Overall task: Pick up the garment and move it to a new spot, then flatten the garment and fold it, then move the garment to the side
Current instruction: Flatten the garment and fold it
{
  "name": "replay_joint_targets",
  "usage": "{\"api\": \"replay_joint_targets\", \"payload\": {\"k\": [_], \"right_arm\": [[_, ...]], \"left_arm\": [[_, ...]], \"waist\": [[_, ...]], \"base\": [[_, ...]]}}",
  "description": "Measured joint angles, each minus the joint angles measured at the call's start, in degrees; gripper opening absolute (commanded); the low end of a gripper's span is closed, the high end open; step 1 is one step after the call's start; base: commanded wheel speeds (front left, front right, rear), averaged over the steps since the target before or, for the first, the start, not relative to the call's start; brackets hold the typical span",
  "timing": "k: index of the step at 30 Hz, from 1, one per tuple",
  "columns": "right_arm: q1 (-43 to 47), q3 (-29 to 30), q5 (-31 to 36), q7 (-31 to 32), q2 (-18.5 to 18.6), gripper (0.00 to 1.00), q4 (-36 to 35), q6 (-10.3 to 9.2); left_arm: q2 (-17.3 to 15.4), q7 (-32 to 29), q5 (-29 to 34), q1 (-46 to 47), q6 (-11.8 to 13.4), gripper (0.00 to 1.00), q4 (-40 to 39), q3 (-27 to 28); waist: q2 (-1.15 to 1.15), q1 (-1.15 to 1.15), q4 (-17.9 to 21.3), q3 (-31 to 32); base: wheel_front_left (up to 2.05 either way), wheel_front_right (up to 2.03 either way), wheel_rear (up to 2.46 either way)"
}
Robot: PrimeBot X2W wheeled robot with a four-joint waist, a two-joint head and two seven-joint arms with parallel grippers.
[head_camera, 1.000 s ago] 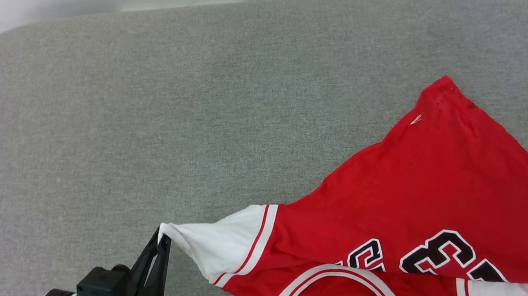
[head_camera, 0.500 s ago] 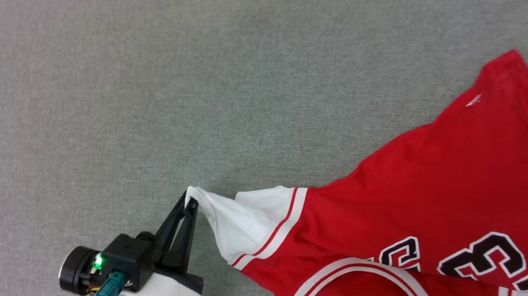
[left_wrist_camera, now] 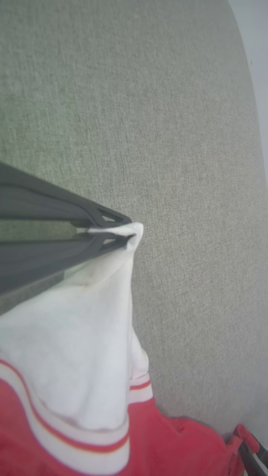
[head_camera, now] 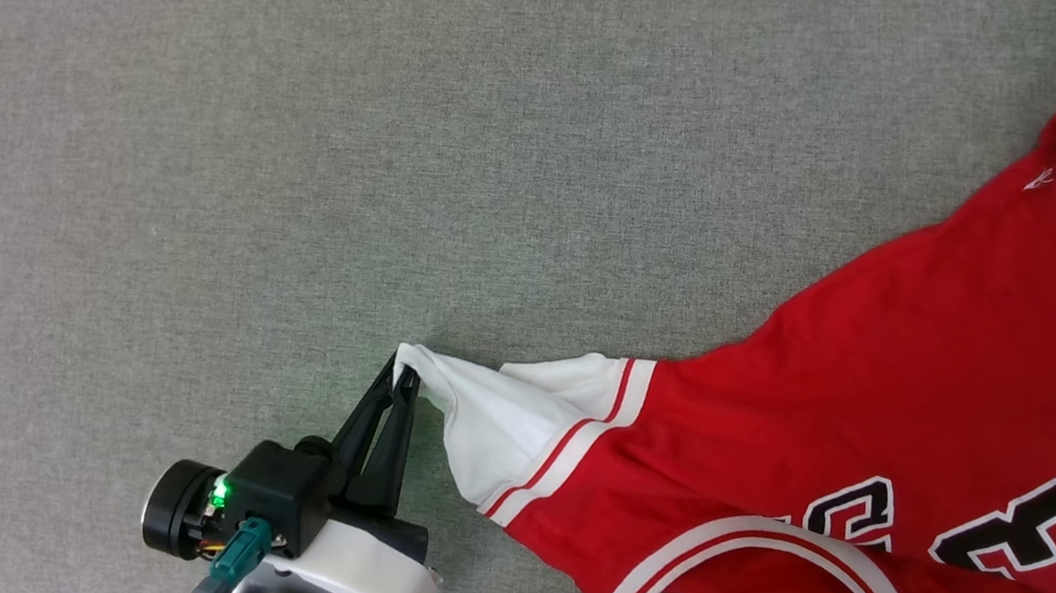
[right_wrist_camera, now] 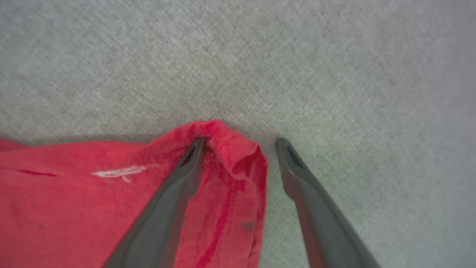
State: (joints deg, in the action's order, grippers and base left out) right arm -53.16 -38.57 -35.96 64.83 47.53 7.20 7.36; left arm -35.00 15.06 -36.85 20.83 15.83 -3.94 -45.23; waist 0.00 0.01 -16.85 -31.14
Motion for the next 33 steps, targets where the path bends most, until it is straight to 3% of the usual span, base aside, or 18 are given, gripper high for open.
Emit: {"api": "replay_joint_targets", "payload": {"k": [1,2,11,22,26,33], "right_arm": [[-0.3,-0.8,-0.8,-0.3,0.3,0.44,0.2,-0.03],[-0.5,-1.0,-1.8,-0.9,0.3,0.00,0.7,-0.03],[-0.8,-3.6,-5.8,-10.2,-0.5,0.00,3.6,0.15],[-2.3,-4.1,-6.6,-26.1,1.9,0.00,0.1,0.15],[-3.6,-0.4,-5.2,-31.4,1.7,0.00,0.3,0.15],[-9.2,6.6,0.1,-37.0,-2.3,0.00,1.4,0.15]], "left_arm": [[0.1,0.0,0.1,0.0,-0.1,0.00,0.2,0.0],[0.3,0.0,0.1,0.0,-0.1,0.00,0.4,0.1],[-0.3,0.0,0.8,0.0,-0.8,0.00,1.6,1.0],[-4.0,-1.8,1.4,7.2,-1.6,0.00,-0.3,4.5],[-4.3,-3.7,2.5,13.9,-2.8,0.00,-0.9,5.6],[-3.5,-7.1,3.8,30.5,-6.0,0.00,1.5,8.9]], "waist": [[0.00,0.00,0.0,-0.1],[0.00,0.00,0.0,-0.1],[0.00,0.00,1.7,4.0],[0.00,0.00,6.4,12.1],[0.00,0.00,8.9,13.5],[0.00,-0.01,11.9,12.3]], "base": [[0.00,0.00,0.00],[0.00,0.00,0.00],[0.00,0.00,0.00],[0.00,0.00,0.00],[0.00,0.00,0.00],[0.00,0.00,0.00]]}}
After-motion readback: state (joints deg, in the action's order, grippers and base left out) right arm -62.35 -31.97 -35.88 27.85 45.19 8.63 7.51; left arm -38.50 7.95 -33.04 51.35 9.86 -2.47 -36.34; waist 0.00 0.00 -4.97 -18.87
